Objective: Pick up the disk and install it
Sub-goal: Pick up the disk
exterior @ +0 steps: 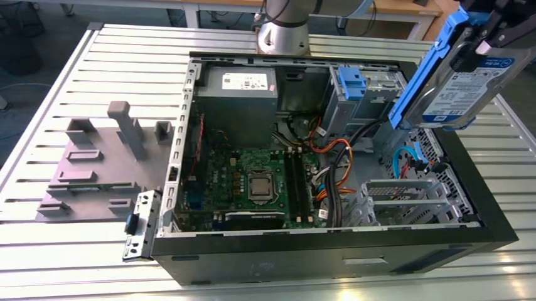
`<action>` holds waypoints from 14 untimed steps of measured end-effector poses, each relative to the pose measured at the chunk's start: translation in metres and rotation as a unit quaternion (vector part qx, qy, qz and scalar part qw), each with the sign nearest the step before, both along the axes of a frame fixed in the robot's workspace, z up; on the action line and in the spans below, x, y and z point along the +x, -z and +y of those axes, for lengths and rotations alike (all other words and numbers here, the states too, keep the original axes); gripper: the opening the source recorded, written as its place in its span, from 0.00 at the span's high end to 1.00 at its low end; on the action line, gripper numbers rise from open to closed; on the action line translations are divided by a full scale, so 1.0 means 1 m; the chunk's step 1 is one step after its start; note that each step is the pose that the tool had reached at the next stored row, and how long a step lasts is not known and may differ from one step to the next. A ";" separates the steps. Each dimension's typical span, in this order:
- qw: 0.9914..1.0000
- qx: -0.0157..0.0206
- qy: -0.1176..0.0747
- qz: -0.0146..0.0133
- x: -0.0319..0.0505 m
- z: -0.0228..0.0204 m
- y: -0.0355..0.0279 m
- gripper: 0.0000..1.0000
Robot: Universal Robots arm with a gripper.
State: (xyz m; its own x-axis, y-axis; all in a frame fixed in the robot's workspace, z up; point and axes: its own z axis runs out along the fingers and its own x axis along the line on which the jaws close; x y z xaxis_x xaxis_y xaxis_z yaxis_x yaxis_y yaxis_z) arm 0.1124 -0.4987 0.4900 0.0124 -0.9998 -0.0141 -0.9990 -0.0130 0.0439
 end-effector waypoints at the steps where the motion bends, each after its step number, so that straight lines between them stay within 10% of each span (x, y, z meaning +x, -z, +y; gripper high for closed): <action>1: 1.000 0.000 0.000 0.000 0.0000 -0.0002 0.0000 0.64; 14: 1.000 0.000 0.000 0.000 0.0000 -0.0031 0.0001 0.64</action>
State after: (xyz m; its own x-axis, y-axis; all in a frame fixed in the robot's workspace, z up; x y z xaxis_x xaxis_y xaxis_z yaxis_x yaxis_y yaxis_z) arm 0.1124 -0.5018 0.4900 0.0123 -0.9998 -0.0141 -0.9990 -0.0129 0.0439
